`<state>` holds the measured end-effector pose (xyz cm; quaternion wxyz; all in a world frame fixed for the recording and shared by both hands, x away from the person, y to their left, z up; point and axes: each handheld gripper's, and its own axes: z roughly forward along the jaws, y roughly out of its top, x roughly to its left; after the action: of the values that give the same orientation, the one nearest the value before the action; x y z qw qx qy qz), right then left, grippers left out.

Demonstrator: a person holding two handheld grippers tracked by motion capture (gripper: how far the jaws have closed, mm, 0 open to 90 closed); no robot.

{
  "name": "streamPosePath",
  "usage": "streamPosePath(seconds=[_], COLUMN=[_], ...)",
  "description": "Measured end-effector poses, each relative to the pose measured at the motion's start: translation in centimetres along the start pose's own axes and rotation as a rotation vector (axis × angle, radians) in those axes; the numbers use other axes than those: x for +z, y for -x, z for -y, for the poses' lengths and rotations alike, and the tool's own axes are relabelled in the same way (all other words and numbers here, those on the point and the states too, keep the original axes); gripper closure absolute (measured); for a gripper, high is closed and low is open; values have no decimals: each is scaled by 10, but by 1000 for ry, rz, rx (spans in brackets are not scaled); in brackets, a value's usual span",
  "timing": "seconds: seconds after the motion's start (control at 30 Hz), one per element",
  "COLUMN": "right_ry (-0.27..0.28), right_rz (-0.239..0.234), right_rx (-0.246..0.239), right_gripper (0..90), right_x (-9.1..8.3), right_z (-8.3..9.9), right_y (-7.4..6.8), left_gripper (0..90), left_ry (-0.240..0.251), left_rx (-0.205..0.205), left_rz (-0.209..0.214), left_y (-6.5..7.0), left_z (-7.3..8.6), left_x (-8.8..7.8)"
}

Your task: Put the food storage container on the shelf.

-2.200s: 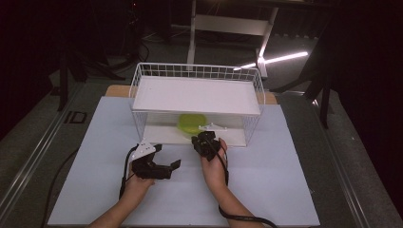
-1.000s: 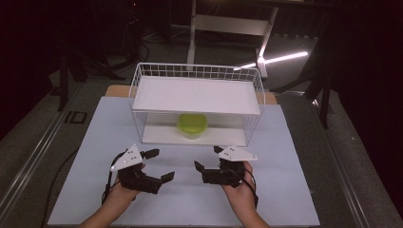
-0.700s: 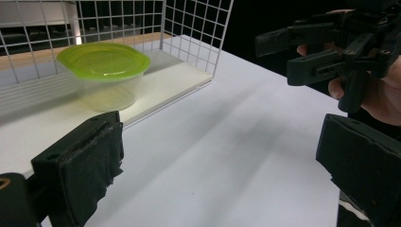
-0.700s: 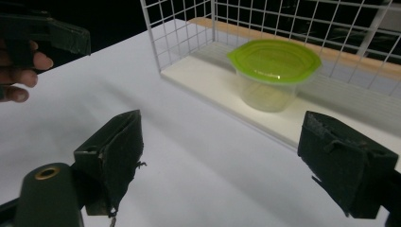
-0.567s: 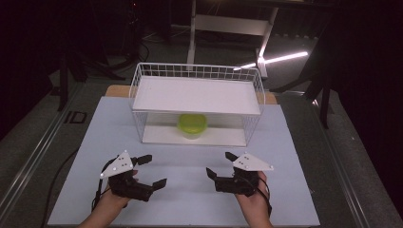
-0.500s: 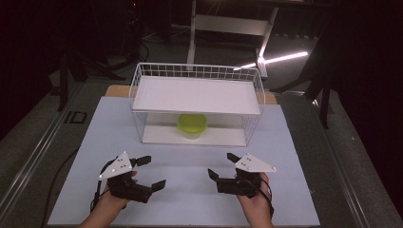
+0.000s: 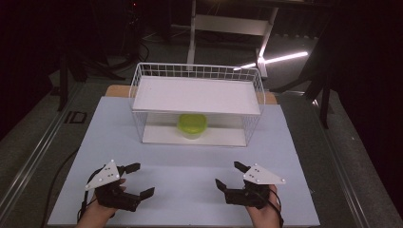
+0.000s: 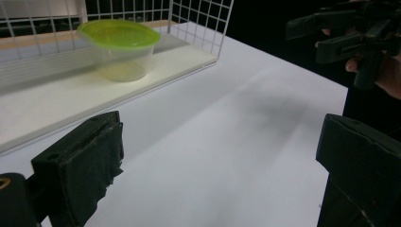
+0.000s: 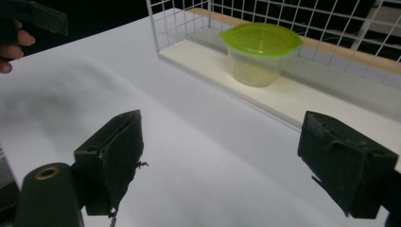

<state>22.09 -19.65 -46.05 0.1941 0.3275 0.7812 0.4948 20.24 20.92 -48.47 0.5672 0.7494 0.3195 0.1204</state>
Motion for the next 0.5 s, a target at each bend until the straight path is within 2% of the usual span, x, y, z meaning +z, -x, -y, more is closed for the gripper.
streamPosePath(seconds=[0.2,0.5], right_ry=[-18,-30], right_rz=[5,44], right_rx=[-3,-14], right_gripper=[148,149], right_x=[-5,-6], right_z=[9,21], right_y=[1,6], left_gripper=[26,26], left_ry=[5,4], left_rx=[-10,-6], left_rz=[-16,-29], left_y=[-3,-7], left_z=[8,20], left_x=[-10,-9])
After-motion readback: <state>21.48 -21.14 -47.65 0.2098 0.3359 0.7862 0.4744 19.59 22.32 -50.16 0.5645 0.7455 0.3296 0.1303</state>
